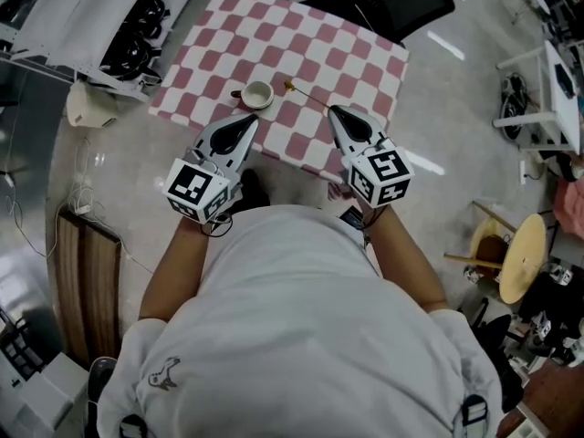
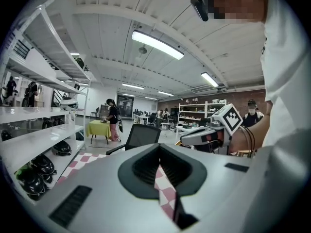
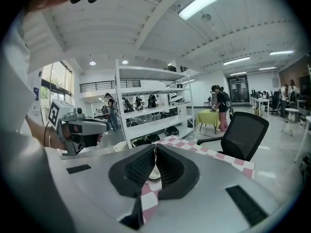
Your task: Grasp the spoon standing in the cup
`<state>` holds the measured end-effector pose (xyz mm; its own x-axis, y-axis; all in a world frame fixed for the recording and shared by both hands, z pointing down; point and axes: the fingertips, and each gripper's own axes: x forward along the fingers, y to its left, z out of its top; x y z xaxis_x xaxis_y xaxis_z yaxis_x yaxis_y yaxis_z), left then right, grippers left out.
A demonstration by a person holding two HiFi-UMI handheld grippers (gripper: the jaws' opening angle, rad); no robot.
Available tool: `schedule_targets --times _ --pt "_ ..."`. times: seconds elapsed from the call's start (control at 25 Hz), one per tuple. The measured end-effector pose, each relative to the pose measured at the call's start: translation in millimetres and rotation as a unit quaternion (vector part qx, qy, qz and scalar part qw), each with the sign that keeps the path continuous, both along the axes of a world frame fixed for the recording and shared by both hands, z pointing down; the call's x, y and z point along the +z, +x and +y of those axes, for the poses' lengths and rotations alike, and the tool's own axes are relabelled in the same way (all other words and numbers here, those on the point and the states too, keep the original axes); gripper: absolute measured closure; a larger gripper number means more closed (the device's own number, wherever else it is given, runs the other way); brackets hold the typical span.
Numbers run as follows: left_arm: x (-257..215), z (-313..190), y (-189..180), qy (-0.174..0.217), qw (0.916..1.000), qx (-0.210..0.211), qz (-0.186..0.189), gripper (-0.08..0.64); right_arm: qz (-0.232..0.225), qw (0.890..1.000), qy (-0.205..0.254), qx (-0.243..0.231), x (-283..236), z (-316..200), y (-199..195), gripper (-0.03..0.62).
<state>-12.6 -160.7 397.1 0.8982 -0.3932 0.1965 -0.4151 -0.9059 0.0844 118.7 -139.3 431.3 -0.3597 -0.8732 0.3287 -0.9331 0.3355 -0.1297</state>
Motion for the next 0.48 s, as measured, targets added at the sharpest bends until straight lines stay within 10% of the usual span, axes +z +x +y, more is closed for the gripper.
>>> schedule_targets --times 0.48 --pt "17.8 87.3 -11.8 -0.012 0.9971 -0.072 -0.022 0.546 -0.009 0.998 0.007 -0.058 7.1 64.5 7.2 0.558"
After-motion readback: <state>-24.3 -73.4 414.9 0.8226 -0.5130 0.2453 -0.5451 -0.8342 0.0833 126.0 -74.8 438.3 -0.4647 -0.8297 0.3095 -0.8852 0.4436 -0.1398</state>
